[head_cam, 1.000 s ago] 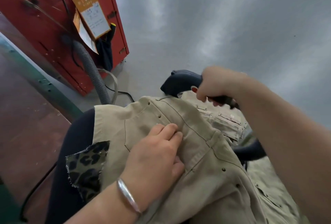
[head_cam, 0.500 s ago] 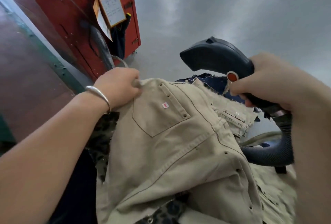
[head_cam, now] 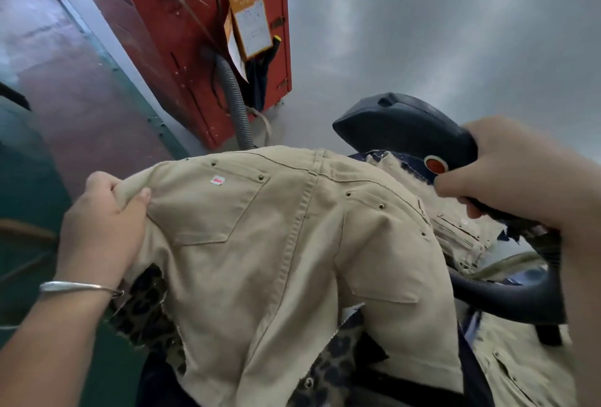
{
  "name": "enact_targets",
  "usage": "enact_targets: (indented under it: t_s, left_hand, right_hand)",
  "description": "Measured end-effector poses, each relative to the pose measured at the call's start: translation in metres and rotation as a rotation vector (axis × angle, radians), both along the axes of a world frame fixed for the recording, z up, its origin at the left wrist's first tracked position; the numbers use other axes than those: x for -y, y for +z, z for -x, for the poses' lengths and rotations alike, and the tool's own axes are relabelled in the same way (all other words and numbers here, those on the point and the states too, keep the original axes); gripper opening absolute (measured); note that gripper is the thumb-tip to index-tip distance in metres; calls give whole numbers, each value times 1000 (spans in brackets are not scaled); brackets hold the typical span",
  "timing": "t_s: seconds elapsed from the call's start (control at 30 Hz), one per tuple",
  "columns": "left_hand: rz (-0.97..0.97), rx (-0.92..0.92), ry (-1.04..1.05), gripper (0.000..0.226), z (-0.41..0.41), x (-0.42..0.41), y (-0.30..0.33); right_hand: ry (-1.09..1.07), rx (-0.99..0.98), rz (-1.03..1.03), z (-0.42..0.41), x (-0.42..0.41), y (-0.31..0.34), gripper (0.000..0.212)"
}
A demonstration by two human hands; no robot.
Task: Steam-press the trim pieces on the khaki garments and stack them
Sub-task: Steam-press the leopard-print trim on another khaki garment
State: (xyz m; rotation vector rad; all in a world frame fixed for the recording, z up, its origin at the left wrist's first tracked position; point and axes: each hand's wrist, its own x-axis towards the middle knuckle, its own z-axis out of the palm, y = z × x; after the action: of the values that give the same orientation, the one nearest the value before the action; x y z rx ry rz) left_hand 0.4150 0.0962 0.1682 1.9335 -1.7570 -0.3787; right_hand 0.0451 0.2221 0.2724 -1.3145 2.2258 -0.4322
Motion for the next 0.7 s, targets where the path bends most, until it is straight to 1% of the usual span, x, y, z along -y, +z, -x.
enact_targets:
  t_s: [0.03, 0.07, 0.1, 0.13, 0.17, 0.2, 0.23, 0.27, 0.3, 0.37, 0.43, 0.47, 0.5, 0.57, 0.6, 0.63, 0.7]
  left_hand:
    - [-15, 68, 32, 24, 0, -2, 3]
    - [15, 163, 47, 23, 3, -7, 9]
    - [96, 244, 20, 23, 10, -16, 18]
    - [208, 291, -71, 25, 20, -29, 28]
    - [292, 293, -223, 28, 36, -46, 39]
    - [304, 250, -412, 30, 55, -66, 50]
    - [254, 197, -618, 32, 75, -88, 56]
    - [153, 178, -796, 36, 94, -106, 58]
    - [62, 220, -940, 43, 113, -120, 56]
    - [-59, 406, -1143, 54, 150, -137, 46]
    - [-95, 472, -1197, 57, 183, -140, 31]
    - [-67, 478, -1196, 53, 195, -139, 27]
    - [-52, 481, -1201, 43, 205, -138, 23]
    - [-56, 489, -1291, 19, 221, -138, 18]
    - [-66, 481, -1339, 14, 226, -137, 18]
    - [-42, 451, -1351, 13, 231, -135, 18]
    - [-20, 293, -1244, 14, 246, -126, 20]
  right_hand:
    - [13, -19, -10, -2, -2, -1, 12]
    - [16, -33, -20, -3, -5, -1, 14]
    - [15, -40, -26, -4, -7, 0, 17]
    - [9, -39, -27, -4, -10, 0, 20]
    - [-1, -37, -24, -4, -12, 0, 21]
    - [-10, -38, -20, -3, -13, 0, 20]
    - [-15, -44, -20, -1, -14, 1, 17]
    - [-18, -51, -21, 0, -15, 2, 15]
    - [-24, -58, -19, 0, -15, 4, 14]
    - [-37, -77, -20, 0, -19, 8, 16]
    - [-38, -85, -29, -2, -24, 13, 22]
    - [-33, -81, -39, -2, -27, 14, 27]
    - [-32, -70, -49, -2, -29, 15, 31]
    - [-53, -51, -47, 1, -34, 17, 35]
    - [-61, -48, -43, 3, -35, 17, 35]
    - [-63, -48, -39, 4, -36, 18, 35]
    - [-67, -52, -33, 5, -36, 20, 35]
